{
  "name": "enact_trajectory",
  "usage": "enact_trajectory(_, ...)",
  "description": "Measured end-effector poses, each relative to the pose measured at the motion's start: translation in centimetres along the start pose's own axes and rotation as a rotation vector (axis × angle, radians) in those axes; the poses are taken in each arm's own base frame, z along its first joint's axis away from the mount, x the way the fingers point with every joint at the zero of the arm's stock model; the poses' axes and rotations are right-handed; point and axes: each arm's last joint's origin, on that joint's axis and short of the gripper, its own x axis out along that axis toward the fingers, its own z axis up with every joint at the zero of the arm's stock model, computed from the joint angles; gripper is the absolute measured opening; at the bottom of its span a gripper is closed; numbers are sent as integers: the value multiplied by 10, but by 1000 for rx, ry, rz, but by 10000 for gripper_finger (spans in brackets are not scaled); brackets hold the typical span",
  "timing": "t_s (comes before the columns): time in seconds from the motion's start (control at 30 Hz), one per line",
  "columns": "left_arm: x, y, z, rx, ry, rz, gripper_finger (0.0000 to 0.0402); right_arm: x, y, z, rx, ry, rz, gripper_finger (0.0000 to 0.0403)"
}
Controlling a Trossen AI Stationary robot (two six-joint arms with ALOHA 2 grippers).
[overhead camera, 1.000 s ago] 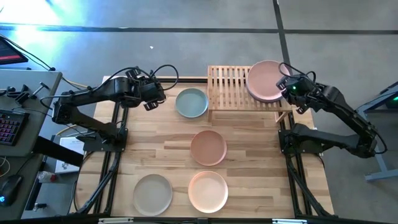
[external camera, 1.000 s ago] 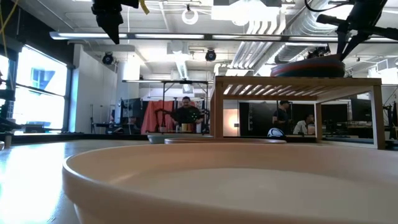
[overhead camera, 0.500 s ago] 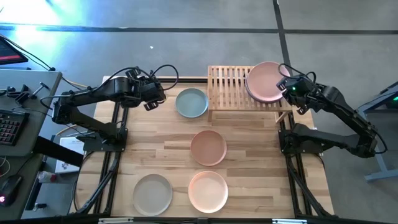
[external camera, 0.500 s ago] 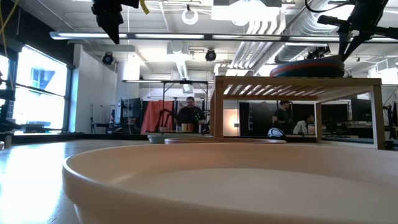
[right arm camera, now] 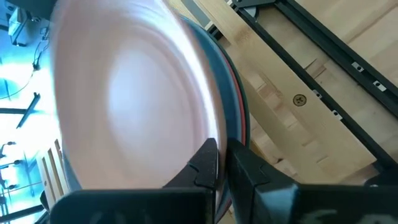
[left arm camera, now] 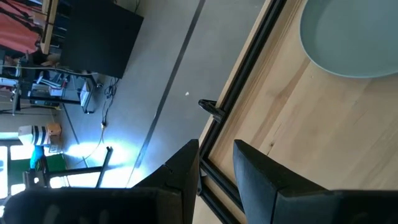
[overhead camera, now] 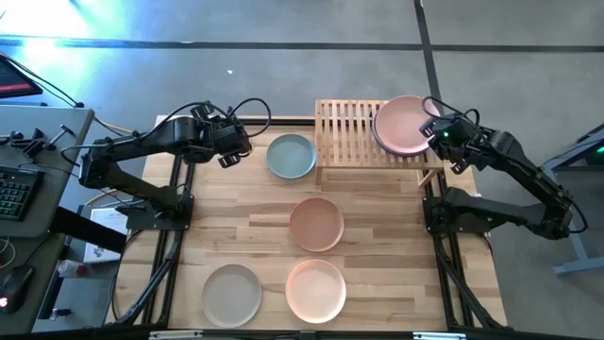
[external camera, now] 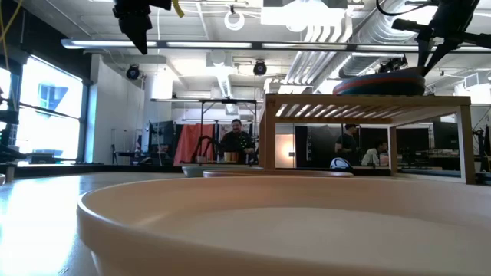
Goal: Place and stack plates onto a shelf
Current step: Stack the light pink plate on the top of the blue plate on the shelf
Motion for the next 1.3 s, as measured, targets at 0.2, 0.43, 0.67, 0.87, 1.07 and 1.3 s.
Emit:
enact_trajectory(0.2, 0, 0, 0, 0, 0, 0, 90, 0, 0, 0, -12, -11, 0, 68)
enact_trajectory(0.43, 0, 0, 0, 0, 0, 0, 90, 0, 4, 2, -75, -56, 39, 109)
enact_trajectory(0.67, 0, 0, 0, 0, 0, 0, 90, 0, 5, 2, -161, -56, 49, 106)
enact_trajectory(0.87, 0, 0, 0, 0, 0, 0, 90, 0, 5, 1, -219, -50, 48, 105)
enact_trajectory(1.07, 0, 0, 0, 0, 0, 0, 90, -1, 4, 1, -234, -32, 44, 105)
enact_trajectory(1.3, 0, 0, 0, 0, 0, 0, 90, -4, -1, 1, -235, 15, 41, 105)
